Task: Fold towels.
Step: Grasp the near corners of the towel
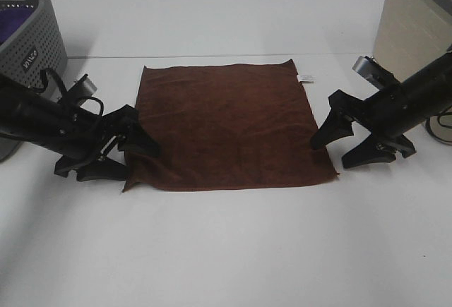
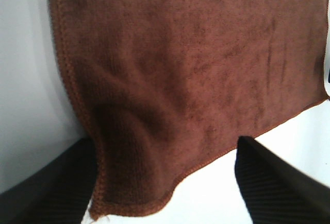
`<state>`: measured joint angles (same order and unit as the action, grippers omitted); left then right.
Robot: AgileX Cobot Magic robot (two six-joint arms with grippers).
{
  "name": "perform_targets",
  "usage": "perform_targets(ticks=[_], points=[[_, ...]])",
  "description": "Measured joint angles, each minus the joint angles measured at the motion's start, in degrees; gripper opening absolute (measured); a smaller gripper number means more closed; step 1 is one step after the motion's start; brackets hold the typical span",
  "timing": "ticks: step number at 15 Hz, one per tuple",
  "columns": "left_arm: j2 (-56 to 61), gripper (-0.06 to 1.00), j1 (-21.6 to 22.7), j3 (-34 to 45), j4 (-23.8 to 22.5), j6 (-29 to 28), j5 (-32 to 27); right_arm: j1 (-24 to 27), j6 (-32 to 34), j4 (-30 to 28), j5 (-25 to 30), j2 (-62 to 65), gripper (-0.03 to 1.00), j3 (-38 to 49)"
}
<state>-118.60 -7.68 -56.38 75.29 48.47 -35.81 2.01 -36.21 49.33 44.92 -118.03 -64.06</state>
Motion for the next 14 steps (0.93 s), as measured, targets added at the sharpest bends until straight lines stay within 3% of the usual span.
perform_targets(ticks=[6,9,12,14], points=[[-1.49,0.40,-0.74,-0.29,0.69,-0.06,0.34,-5.56,0.11,-0.34,1.09,-1.49,0.62,-2.12],[-1.78,0.25,-0.74,-0.23,0.52,-0.06,1.09,-5.79,0.17,-0.17,0.97,-1.49,0.51,-2.12],[-1.78,0.18,-0.74,-0.23,0.52,-0.06,1.38,-5.79,0.17,2.69,0.86,-2.06,0.45,-2.12],[-1.78,0.18,-0.74,-0.23,0.52,-0.06,1.38,-5.79,0.17,2.98,0.92,-2.98,0.49,-2.12]])
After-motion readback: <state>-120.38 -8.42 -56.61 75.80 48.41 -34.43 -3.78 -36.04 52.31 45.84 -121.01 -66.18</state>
